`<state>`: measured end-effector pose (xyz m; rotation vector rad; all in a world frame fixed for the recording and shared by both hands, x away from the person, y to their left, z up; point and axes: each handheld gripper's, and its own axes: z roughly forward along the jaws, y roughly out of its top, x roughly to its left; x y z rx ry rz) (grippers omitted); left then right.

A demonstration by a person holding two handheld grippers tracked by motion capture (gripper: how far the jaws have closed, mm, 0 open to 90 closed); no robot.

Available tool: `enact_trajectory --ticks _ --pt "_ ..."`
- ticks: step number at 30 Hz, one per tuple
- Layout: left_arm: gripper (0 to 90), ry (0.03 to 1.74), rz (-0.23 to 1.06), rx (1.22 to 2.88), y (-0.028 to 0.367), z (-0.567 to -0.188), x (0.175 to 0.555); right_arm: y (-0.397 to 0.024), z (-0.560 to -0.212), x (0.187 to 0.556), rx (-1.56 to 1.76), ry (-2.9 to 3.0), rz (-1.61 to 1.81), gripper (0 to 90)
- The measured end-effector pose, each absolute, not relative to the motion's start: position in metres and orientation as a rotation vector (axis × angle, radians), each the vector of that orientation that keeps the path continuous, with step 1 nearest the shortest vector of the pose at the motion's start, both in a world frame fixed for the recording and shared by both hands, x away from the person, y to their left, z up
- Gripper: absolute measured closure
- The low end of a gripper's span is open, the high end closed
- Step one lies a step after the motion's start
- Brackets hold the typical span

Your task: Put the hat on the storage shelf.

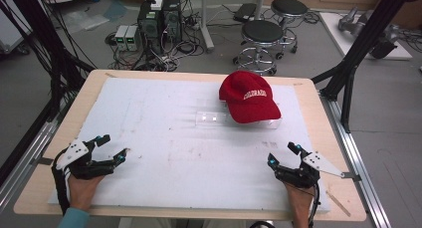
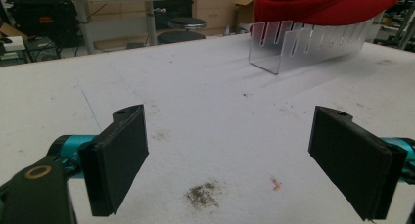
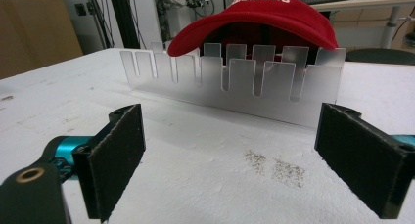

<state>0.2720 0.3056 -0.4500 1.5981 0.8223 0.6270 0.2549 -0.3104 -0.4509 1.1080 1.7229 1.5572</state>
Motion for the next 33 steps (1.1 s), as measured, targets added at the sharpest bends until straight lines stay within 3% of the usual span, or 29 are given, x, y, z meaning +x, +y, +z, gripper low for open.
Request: enact_trajectory --ticks 33 --pt "14.9 0.833 0.633 1.584 0.3058 -0.4502 0.2714 -0.3103 -0.4465 0.2589 1.131 1.745 1.529 10.3"
